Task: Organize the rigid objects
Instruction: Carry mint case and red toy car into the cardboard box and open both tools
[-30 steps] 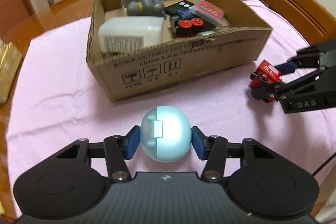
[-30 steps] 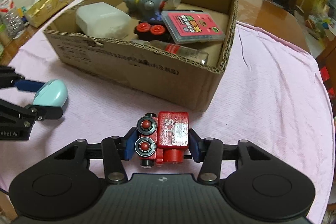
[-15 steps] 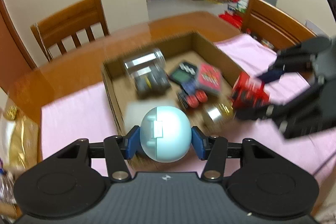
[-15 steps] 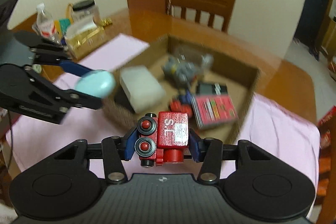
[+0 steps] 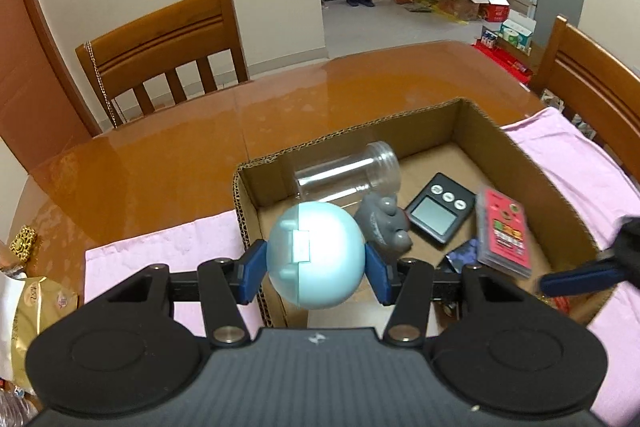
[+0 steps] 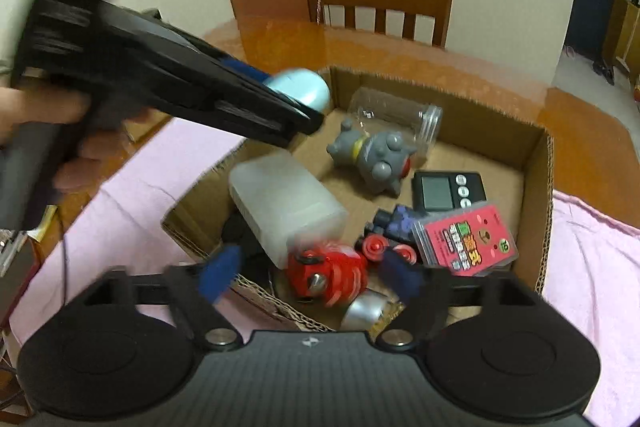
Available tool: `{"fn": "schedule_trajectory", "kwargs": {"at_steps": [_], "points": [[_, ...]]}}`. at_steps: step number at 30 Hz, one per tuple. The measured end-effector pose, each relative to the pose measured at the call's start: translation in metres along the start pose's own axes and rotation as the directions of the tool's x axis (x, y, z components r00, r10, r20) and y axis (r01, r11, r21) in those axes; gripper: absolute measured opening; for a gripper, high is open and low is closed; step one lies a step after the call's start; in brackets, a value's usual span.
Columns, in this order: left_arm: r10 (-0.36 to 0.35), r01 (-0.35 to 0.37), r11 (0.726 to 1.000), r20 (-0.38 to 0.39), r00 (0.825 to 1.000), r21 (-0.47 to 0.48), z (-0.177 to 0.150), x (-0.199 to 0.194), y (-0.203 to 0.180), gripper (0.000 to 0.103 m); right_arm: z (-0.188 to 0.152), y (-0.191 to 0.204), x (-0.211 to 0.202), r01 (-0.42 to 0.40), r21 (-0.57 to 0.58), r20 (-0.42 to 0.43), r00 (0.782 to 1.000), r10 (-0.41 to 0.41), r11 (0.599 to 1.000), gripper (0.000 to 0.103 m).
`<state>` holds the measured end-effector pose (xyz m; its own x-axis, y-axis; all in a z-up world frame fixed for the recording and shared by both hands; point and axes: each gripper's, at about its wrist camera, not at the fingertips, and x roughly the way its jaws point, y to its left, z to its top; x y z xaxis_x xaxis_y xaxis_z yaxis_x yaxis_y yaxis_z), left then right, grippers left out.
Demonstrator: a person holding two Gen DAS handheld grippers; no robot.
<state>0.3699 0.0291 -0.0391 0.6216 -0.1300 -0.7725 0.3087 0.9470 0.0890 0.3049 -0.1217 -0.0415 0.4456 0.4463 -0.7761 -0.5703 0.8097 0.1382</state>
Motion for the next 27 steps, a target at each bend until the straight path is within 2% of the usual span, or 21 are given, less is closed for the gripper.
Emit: {"fn": "schedule_trajectory", "kwargs": {"at_steps": [2,5,7,9,11,14,19,23,27], "points": [[0.005,-0.005,1.000,-0.010,1.000,-0.004,0.000,0.007,0.002,0.052,0.001,0.001,-0.006,0.006,-0.003,0.010,1.000,-0.006,1.000,0.100],[0.004,-0.005,1.000,-0.019,1.000,-0.019,-0.002,0.016,0.004,0.054,0.000,0.000,-0.012,0.013,0.008,0.013,1.000,-0.013,1.000,0.101],[0.012,-0.013,0.999,-0.007,1.000,-0.032,-0.003,0.015,0.004,0.065,-0.001,0.000,-0.015,0.024,0.020,0.014,1.000,-0.024,1.000,0.102],[0.026,-0.026,0.998,0.005,1.000,-0.051,-0.003,0.008,0.004,0.085,-0.002,0.000,-0.017,0.040,0.030,0.008,0.999,-0.040,0.999,0.103],[0.036,-0.034,0.997,0.029,0.999,-0.070,-0.004,-0.003,0.004,0.096,-0.004,-0.001,-0.019,0.057,0.042,0.000,0.998,-0.058,0.997,0.103],[0.061,-0.055,0.995,0.068,0.996,-0.081,-0.008,-0.026,0.002,0.096,-0.006,-0.004,-0.025,0.096,0.069,-0.021,0.995,-0.095,0.993,0.103],[0.114,-0.107,0.988,0.057,0.992,-0.113,-0.023,-0.064,-0.006,0.096,-0.011,-0.013,-0.033,0.225,0.125,-0.089,0.973,-0.215,0.966,0.103],[0.130,-0.128,0.975,0.002,0.991,-0.183,-0.043,-0.089,-0.014,0.097,-0.015,-0.022,-0.038,0.313,0.188,-0.156,0.945,-0.286,0.931,0.103],[0.099,-0.117,0.958,-0.081,0.992,-0.263,-0.061,-0.105,-0.023,0.097,-0.019,-0.022,-0.047,0.353,0.225,-0.184,0.931,-0.317,0.908,0.103]]}}
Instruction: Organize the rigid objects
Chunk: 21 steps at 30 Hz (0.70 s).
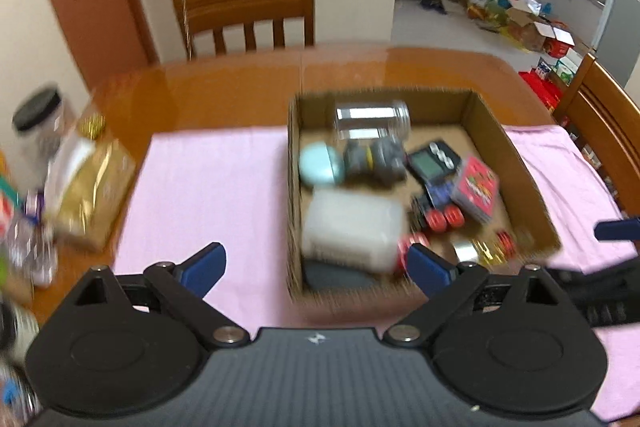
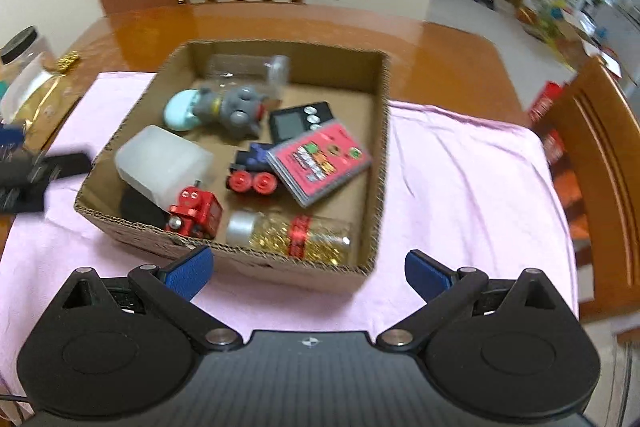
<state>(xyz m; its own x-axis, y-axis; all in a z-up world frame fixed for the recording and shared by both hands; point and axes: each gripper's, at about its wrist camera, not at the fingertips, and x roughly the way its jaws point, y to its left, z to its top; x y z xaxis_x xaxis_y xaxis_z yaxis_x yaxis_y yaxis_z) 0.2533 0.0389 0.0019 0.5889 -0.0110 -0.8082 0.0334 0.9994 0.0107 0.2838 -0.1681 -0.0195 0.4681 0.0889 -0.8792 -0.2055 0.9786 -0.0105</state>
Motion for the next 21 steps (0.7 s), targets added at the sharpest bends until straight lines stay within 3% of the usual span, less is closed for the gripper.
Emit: {"fn": "schedule_trajectory", "kwargs": {"at_steps": [3,8,21], "points": [[0.004,-0.004,1.000,-0.035,0.999,-0.022,-0.007,-0.010,-0.003,0.097,-0.001,0.001,-0.011,0.020,0.001,0.008,1.000,-0.020,1.000,0.103],[0.036,-0.036,0.999,-0.027,0.999,-0.030,-0.010,-0.027,-0.008,0.097,-0.001,0.010,-0.026,0.060,-0.023,0.019,0.998,-0.059,0.998,0.103],[0.043,-0.044,0.999,-0.015,0.999,-0.015,-0.012,-0.042,-0.019,0.097,0.000,0.010,-0.049,0.047,-0.002,0.058,0.997,-0.047,0.999,0.103]]}}
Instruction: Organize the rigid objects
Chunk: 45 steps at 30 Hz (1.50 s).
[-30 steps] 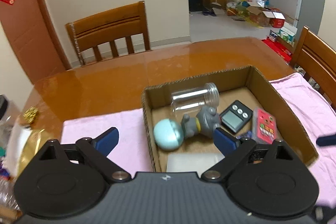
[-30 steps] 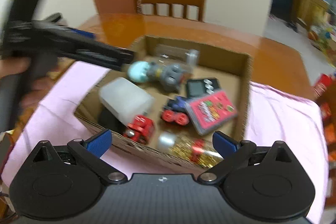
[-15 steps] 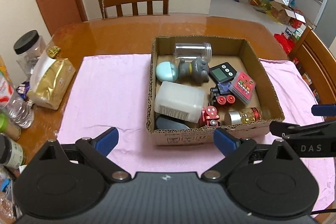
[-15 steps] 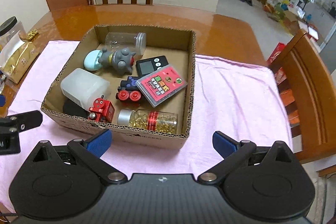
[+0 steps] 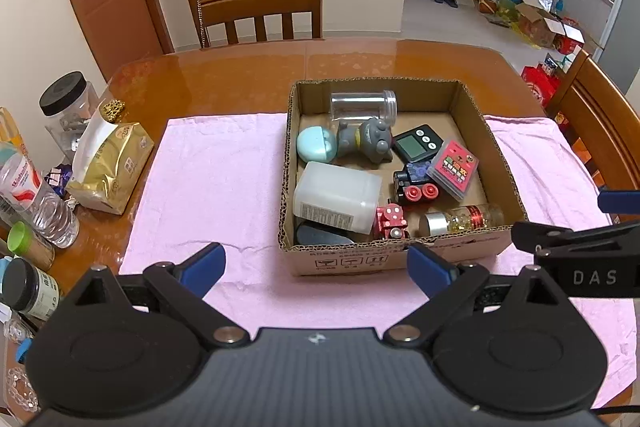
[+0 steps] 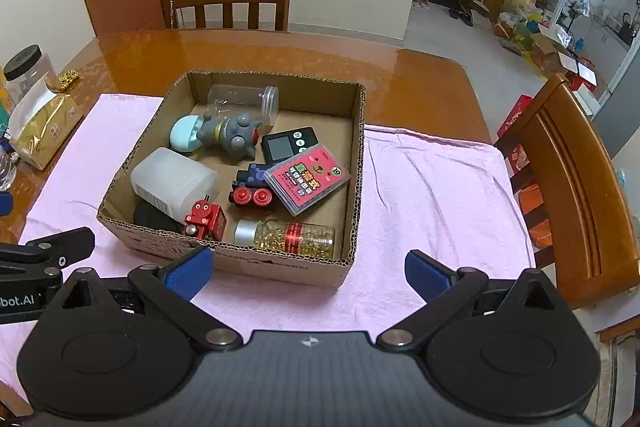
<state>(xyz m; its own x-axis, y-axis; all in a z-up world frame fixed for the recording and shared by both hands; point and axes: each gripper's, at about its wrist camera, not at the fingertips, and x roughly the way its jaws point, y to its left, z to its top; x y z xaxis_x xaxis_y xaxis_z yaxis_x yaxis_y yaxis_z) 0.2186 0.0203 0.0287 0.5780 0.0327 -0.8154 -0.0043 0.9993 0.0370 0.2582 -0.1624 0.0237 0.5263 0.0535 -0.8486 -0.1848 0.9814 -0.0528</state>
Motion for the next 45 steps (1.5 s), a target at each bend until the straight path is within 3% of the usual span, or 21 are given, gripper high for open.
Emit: {"fn": "schedule_trajectory", "kwargs": {"at_steps": [45], "points": [[0.012,-0.011,1.000,0.007,1.000,-0.010,0.0002,-0.0048,-0.0052,0.097,-0.0007,-0.0017,-0.0058,-0.005,0.014,0.017,1.000,0.004,1.000,0.103]]}}
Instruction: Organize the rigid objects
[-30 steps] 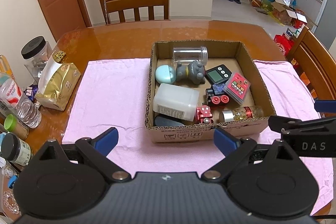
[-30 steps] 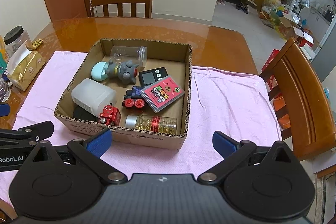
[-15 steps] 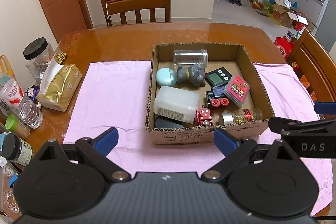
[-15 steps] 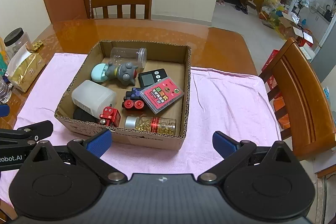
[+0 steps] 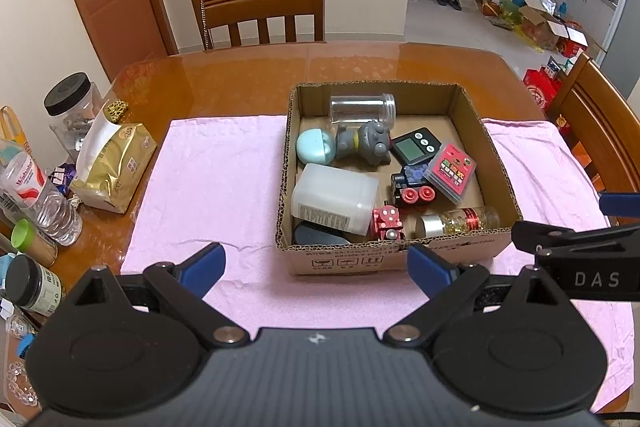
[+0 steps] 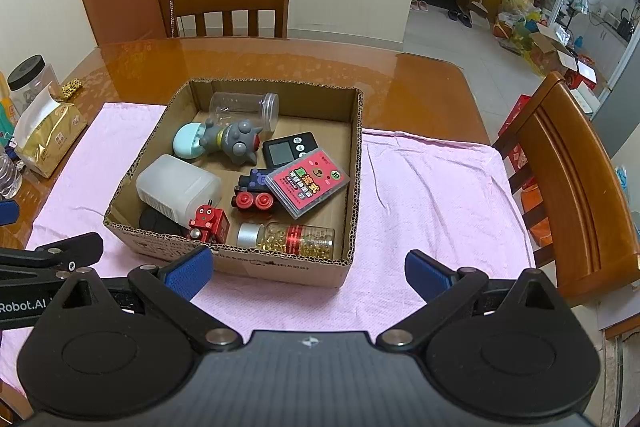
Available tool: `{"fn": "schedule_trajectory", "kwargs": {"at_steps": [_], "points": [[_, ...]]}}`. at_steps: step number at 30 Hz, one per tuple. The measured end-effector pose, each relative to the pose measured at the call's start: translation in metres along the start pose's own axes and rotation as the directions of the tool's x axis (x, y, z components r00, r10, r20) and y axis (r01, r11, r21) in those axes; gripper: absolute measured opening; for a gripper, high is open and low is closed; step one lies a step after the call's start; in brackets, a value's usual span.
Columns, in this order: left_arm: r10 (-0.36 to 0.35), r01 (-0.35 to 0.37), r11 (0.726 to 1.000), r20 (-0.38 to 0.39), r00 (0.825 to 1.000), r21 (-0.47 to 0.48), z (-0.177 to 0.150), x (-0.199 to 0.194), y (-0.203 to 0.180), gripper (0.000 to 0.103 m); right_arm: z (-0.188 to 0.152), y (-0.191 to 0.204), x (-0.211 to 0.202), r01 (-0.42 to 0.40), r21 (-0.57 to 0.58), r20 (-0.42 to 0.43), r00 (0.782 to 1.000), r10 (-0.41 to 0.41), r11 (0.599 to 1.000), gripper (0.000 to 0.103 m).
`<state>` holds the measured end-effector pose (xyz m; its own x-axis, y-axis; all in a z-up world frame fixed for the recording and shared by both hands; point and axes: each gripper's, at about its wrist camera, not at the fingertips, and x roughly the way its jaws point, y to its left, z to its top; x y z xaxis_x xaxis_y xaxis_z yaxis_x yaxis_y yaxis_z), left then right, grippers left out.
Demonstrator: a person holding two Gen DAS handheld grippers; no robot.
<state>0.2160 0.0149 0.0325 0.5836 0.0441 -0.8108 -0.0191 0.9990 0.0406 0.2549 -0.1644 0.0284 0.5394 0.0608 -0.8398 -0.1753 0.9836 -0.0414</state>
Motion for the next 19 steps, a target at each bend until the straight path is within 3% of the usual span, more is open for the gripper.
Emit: {"fn": "schedule_trajectory", "kwargs": {"at_steps": [19], "points": [[0.002,-0.002,1.000,0.001,1.000,-0.015,0.0004,0.0004,0.0013,0.097,0.0012,-0.0007,-0.0002,-0.005,-0.004,0.001,1.000,0.005,1.000,0.103]]}}
